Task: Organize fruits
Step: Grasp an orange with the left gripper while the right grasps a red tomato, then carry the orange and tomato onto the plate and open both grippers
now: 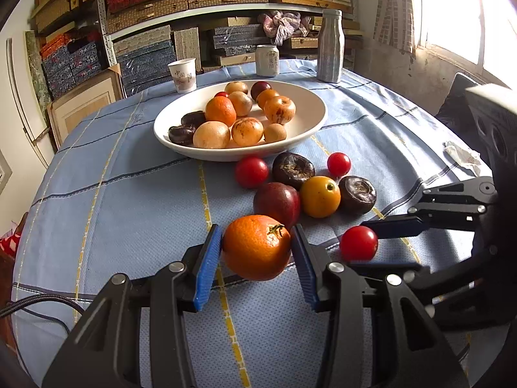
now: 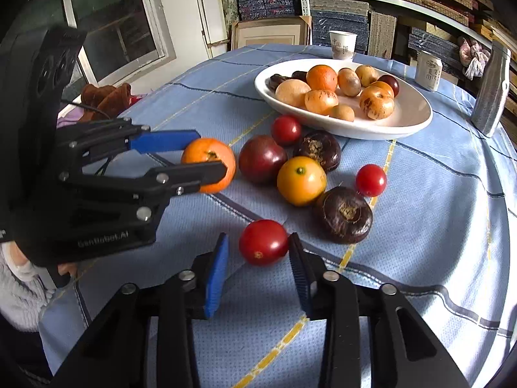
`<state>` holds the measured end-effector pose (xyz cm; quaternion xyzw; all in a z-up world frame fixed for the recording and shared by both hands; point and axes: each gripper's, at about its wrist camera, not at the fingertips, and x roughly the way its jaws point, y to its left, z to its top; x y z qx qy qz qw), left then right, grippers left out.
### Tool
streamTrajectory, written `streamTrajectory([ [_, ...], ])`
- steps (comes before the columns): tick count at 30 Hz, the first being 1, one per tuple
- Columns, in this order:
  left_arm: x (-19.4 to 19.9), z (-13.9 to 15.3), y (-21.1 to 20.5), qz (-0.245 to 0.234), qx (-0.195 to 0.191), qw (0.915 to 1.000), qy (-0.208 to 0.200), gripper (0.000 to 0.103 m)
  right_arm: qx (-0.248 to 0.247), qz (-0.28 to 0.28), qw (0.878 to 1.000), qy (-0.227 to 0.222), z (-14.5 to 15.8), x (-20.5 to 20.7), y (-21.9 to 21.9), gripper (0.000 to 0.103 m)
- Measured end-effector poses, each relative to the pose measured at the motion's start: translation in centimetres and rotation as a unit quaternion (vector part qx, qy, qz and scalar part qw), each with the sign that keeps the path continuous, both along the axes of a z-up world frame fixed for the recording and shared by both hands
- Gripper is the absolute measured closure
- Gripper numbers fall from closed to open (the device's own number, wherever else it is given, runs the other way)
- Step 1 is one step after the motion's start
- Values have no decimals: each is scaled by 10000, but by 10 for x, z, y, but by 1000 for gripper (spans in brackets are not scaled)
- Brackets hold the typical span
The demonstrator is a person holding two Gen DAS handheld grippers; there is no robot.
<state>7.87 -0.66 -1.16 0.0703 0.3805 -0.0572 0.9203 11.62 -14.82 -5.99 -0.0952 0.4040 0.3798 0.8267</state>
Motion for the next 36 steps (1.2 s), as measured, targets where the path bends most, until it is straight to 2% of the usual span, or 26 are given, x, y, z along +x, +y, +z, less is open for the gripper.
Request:
streamTrajectory([
  [1,0,0,0,2,-9,10000,5,60,41,-22,10000,29,0,2,-1,72],
  [7,1,-1,0,30,-33,10000,20,60,144,-80,9998,80,1,5,-5,73],
  [10,-2,4,-4,108,189,9996,-187,60,284,-141,9995,-13,7,5,-10,73],
  [11,-3,7,-5,142,277,9992,-268,65,336,-182,9993,-36,10,6,-13,73],
  [12,-3,10,-5,182,355,9986,-353,68,403,-253,9988,-86,14,6,-18,73],
  [20,12,63,2,321,399,9949,-873,69,599,-633,9946,-563,60,23,-41,73],
  [23,17,55,4,68,186,9987,-477,68,621,-651,9937,-667,73,29,-44,73],
  [29,10,8,6,30,287,9996,34,68,670,-611,9946,-501,58,30,-44,73],
  [31,15,-3,7,55,338,9993,144,68,674,-612,9949,-430,52,30,-42,73],
  [33,16,-7,9,15,247,9996,156,61,681,-617,9949,-410,51,29,-43,73],
  [36,13,-9,7,-127,136,9996,216,61,720,-636,9945,-414,52,28,-45,73],
])
